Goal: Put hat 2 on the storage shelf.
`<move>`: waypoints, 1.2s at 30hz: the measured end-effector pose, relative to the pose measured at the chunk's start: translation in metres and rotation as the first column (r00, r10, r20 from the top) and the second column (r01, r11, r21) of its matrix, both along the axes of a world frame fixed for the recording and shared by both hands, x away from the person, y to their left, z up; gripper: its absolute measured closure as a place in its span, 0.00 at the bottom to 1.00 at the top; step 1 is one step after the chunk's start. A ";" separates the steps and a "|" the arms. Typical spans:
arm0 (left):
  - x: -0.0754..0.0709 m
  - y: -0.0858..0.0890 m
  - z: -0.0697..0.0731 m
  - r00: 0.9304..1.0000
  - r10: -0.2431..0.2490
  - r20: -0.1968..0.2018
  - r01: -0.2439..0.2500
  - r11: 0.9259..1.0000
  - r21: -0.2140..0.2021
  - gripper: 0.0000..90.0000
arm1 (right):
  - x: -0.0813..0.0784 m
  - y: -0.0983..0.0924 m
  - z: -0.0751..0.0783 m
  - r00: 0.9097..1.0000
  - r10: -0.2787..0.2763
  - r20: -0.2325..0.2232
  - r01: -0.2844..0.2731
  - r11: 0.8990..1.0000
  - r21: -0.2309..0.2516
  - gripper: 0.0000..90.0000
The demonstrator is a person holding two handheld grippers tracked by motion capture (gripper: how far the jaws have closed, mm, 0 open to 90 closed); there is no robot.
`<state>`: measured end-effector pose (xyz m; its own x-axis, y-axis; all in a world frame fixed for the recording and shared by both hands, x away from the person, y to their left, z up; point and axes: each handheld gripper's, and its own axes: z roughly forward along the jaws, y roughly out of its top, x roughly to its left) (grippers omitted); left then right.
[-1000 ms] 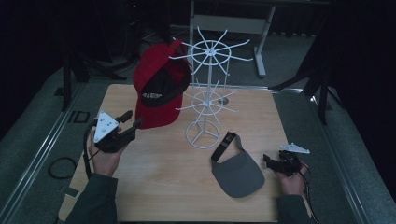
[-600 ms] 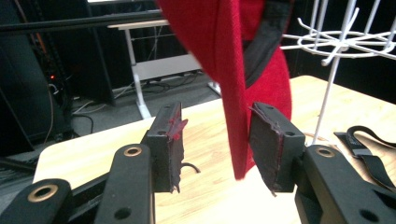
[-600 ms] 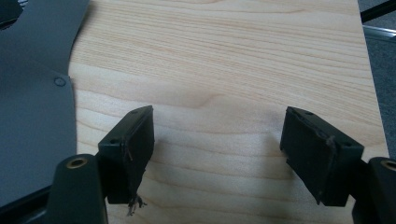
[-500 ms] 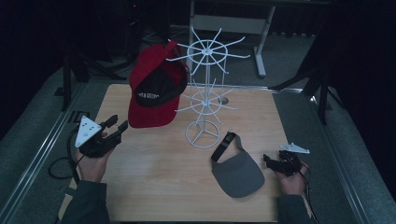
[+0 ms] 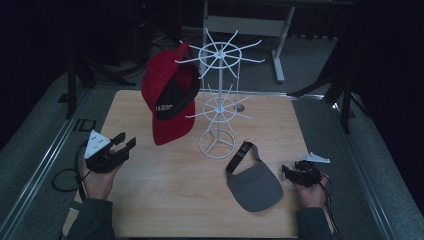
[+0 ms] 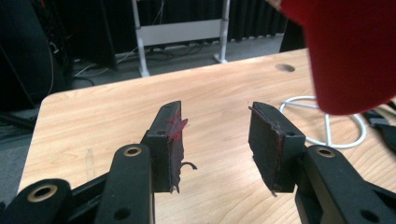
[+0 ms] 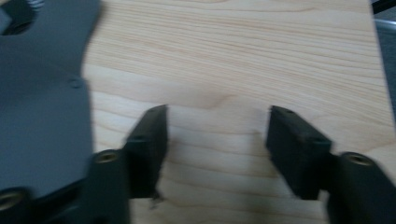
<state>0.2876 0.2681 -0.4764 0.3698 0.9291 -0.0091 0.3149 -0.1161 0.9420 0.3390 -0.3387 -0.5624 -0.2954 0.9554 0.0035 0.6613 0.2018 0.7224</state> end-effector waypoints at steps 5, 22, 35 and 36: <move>0.005 0.001 -0.008 0.999 0.018 -0.049 -0.018 1.000 0.003 0.61 | -0.001 0.013 0.010 0.998 0.055 -0.006 -0.055 0.998 0.004 0.59; 0.013 -0.008 -0.042 0.986 0.009 -0.167 -0.006 1.000 0.017 0.60 | 0.004 0.064 0.051 0.979 0.204 0.014 -0.205 0.978 0.027 0.65; 0.012 -0.009 -0.046 0.985 0.005 -0.175 -0.004 1.000 0.006 0.59 | 0.009 0.121 0.063 0.927 0.373 -0.031 -0.374 0.927 -0.007 0.91; 0.012 -0.010 -0.047 0.984 0.003 -0.177 -0.002 1.000 0.006 0.59 | 0.007 0.128 0.057 0.917 0.395 -0.057 -0.397 0.918 -0.020 0.92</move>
